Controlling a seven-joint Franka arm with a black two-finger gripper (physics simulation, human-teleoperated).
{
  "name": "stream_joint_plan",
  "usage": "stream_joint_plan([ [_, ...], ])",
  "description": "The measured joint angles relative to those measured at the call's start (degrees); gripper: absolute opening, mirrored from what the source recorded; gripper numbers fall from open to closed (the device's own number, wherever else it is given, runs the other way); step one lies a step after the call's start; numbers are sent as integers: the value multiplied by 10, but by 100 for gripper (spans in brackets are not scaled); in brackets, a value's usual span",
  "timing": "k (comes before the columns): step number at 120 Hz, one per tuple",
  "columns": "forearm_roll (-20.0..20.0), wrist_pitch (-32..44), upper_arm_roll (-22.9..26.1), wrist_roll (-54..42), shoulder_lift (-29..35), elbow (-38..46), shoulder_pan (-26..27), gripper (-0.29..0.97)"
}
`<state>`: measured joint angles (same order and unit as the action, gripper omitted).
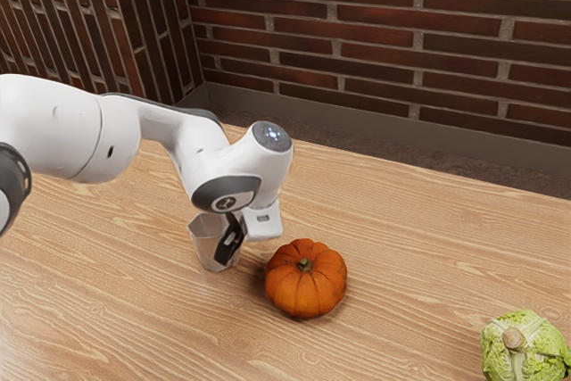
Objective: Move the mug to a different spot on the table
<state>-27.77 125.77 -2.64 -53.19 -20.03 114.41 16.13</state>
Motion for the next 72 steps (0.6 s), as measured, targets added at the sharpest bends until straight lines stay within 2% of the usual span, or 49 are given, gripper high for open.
stream_joint_plan([
  [35, 68, -3, 3, -14, 48, -2, 23, 65],
  [45, 108, -18, 8, -17, 76, -15, 23, 66],
  [53, 132, -47, 10, -16, 90, -64, 21, 66],
  [65, 152, -115, 9, 6, 103, -183, 0, 66],
  [72, 186, -163, -20, 33, 108, -254, -15, 66],
])
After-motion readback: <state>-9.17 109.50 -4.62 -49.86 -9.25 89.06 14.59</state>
